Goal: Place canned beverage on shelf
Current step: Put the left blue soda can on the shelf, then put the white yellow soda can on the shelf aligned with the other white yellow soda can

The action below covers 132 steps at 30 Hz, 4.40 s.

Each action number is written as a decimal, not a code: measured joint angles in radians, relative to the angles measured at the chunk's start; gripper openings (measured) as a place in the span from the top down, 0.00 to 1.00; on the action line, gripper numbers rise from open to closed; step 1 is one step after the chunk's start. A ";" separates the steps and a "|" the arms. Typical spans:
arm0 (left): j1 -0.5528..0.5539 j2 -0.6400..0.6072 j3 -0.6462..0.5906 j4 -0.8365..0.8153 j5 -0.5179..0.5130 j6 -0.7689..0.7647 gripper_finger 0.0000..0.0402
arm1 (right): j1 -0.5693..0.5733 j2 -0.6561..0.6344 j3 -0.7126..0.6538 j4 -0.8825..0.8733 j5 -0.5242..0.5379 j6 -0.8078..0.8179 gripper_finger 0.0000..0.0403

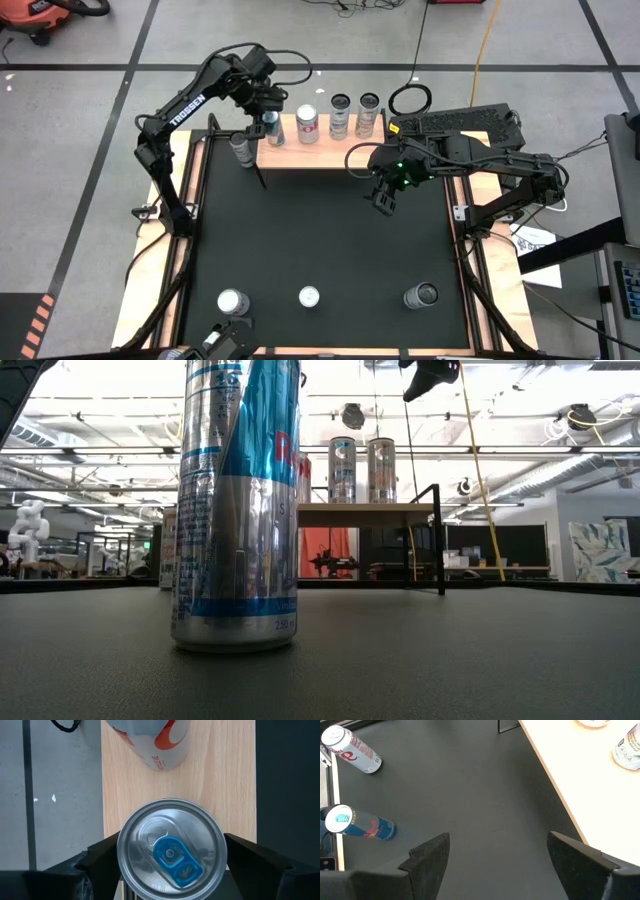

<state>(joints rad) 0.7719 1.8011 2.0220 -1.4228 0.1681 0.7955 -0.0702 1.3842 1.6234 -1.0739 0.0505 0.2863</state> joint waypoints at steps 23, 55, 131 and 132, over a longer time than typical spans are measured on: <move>0.032 -0.044 0.000 -0.003 -0.076 -0.064 0.20 | 0.000 0.000 0.000 0.000 0.000 0.000 0.22; -0.105 -0.251 0.000 -0.083 0.111 -0.216 0.20 | 0.000 0.000 0.000 0.000 0.000 0.000 0.22; -0.604 -0.338 -0.115 -0.149 -0.202 -0.498 0.20 | 0.000 0.000 0.000 0.275 -0.055 0.099 0.22; -0.603 -0.338 -0.117 -0.149 -0.210 -0.499 0.20 | 0.000 0.000 0.000 0.276 -0.055 0.104 0.22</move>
<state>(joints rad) 0.1688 1.4635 1.9053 -1.5715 -0.0416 0.2966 -0.0700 1.3842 1.6234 -0.7982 -0.0048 0.3906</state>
